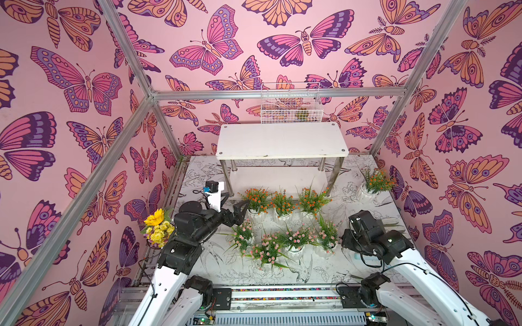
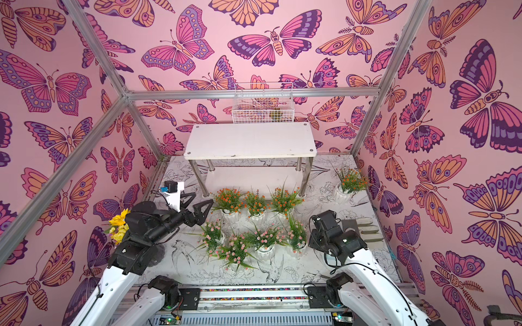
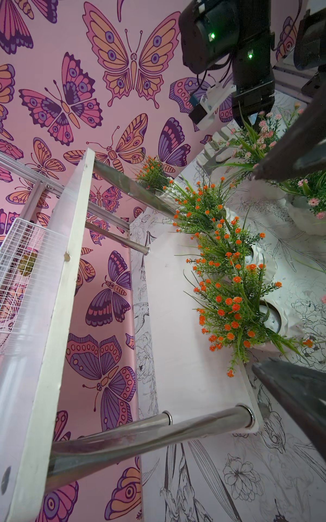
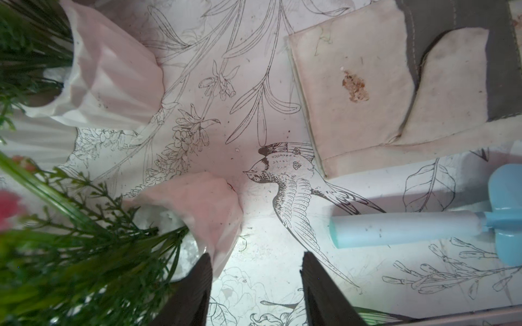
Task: Place the baby's breath potted plants on the rack by color
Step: Pick up the baby's breath potted plant from the center of the board.
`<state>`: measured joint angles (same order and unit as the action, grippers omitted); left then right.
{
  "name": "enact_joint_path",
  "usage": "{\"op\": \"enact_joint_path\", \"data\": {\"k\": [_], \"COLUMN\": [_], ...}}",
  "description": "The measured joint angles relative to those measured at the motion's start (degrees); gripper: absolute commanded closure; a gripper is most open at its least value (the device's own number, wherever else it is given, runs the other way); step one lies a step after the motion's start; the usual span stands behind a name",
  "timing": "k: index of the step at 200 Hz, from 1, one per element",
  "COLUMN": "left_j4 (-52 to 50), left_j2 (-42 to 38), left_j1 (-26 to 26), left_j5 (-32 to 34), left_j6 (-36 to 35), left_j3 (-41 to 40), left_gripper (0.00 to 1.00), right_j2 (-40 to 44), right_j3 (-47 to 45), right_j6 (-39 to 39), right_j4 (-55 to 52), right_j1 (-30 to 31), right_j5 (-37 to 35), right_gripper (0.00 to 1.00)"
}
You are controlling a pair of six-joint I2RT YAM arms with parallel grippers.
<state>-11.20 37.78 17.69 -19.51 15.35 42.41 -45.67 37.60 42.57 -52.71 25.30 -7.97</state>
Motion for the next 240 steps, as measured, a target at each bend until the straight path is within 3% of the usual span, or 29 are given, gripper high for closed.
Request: {"op": "enact_joint_path", "data": {"k": [51,174,240], "left_j4": [-0.02,0.04,0.98], "left_j2": [-0.2,-0.15,0.42], "left_j1": [2.16,4.87,5.6], "left_j5": [0.72,2.6,1.25], "left_j6": [0.72,1.7,2.78], "left_j3": [0.0,-0.02,-0.17], "left_gripper": [0.01,0.01,0.01], "right_j2": [-1.22,-8.57,-10.88], "right_j3": [-0.46,-2.25,-2.78], "right_j6": [0.74,0.7,0.28], "right_j4": [1.86,8.72,11.72], "right_j1": [3.32,6.78,6.86], "right_j5": [-0.33,-0.02,-0.55], "right_gripper": [0.63,0.76,0.95]}}
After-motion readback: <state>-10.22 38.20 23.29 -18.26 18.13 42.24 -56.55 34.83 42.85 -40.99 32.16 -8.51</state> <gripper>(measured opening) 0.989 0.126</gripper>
